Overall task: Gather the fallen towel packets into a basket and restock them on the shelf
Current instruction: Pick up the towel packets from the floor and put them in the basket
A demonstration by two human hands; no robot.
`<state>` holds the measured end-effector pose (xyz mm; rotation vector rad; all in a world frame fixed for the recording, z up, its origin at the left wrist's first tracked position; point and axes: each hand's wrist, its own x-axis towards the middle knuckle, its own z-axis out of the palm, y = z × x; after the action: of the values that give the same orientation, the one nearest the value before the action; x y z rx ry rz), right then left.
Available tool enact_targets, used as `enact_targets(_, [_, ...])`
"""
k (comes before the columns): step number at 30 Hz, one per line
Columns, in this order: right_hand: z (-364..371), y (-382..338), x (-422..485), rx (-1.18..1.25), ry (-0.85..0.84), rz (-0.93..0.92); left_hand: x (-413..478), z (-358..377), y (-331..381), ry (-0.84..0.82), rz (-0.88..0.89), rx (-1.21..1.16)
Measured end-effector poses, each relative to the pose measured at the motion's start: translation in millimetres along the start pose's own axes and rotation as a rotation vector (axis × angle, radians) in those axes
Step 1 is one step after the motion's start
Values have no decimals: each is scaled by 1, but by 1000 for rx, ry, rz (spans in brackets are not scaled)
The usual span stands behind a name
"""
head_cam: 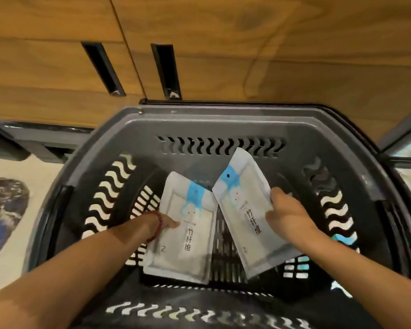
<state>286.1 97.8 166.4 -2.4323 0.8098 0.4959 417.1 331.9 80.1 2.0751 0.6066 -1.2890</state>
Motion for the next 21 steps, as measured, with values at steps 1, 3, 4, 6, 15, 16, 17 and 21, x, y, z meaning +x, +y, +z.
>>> enact_targets(1, [3,2,1,-5,0,5,4,-2,-2,22,10,20])
enact_targets(3, [7,5,2,-1,-2,21,12,-4,-6,98,15,149])
enact_targets(4, [8,6,3,1,-4,24,18,-4,-9,145,11,267])
enact_targets(6, [12,8,7,-4,2,1,24,-2,-14,209,25,435])
enact_targets(15, [27,8,11,31,-52,-40,23,0,-21,158,39,566])
enact_targets(16, [28,8,12,37,-55,-48,23,-1,-20,142,52,539])
enact_targets(17, [29,8,13,47,-55,-56,22,1,-19,146,44,550])
enact_targets(21, [28,9,13,157,-80,-97,7,14,-7,233,42,1056])
